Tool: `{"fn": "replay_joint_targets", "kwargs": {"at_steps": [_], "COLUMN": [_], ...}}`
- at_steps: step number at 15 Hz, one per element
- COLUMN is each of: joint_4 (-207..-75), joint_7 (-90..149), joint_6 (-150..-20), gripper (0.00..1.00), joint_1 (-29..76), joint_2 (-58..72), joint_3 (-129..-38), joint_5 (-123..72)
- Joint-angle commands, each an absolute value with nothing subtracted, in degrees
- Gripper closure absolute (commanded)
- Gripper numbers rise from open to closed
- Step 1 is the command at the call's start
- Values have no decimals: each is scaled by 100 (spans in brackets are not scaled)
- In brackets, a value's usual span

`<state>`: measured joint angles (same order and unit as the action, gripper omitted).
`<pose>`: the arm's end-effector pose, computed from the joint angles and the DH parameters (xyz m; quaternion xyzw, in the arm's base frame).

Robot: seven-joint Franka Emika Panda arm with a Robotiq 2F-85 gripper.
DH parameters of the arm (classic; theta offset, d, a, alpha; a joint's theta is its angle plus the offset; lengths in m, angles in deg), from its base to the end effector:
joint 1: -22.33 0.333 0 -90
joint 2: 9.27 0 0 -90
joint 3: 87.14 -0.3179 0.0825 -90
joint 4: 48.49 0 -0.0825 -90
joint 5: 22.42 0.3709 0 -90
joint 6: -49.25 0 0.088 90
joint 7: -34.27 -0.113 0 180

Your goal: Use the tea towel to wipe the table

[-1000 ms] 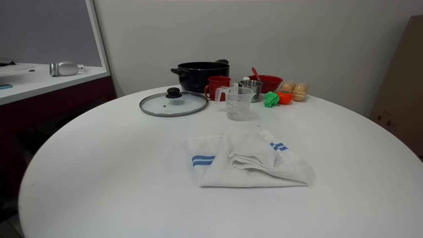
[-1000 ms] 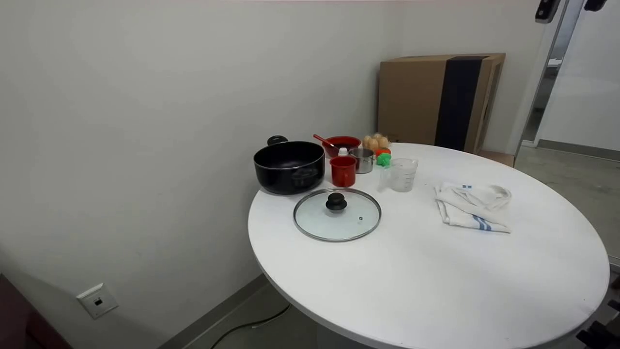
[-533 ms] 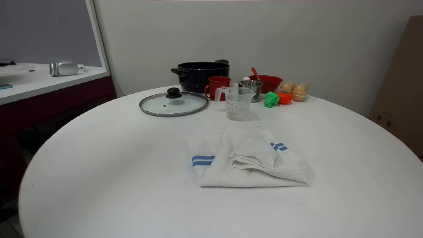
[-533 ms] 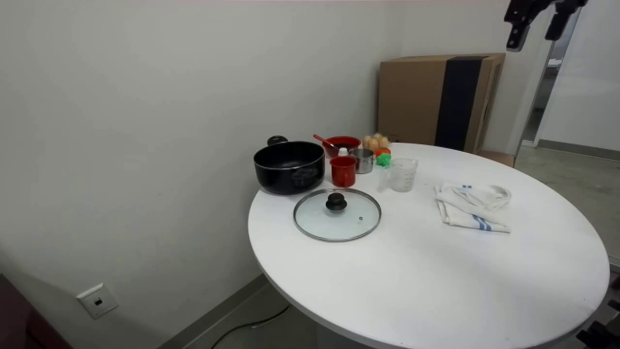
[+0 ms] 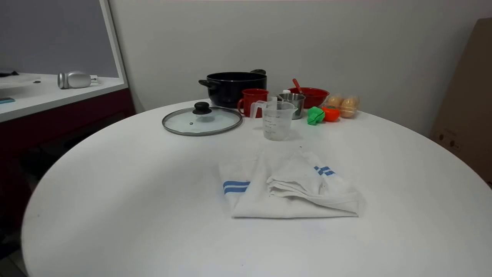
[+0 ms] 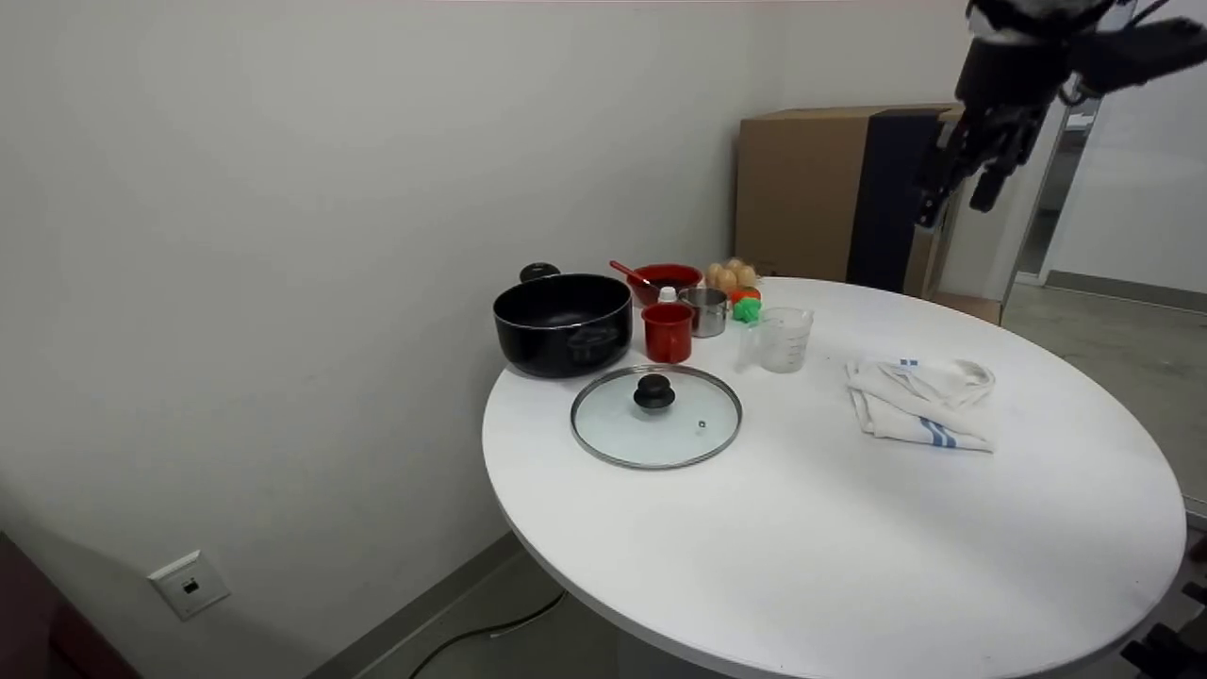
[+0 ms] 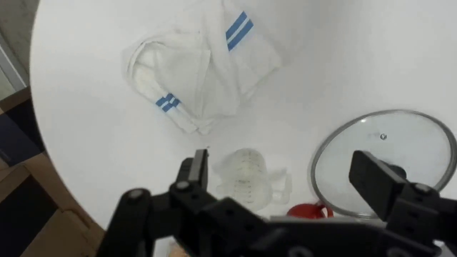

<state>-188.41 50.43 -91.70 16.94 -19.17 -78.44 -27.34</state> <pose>0.4573 -0.1155 0.3898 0.9942 0.0485 0.0869 0.0411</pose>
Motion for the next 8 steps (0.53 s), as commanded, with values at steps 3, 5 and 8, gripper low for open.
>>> {"fn": "replay_joint_targets", "kwargs": {"at_steps": [3,5,8], "joint_4": [-19054,-18963,-18795], "joint_7": [6842,7501,8367], "joint_6": [-9770,-9737,-9707], "gripper": [0,0,0], "joint_1": [1733,1598,1397], "joint_2": [-1035,-870,-677], "joint_3": [-7681,-7696,-7709], "joint_5": [-1386,-992,-640]}}
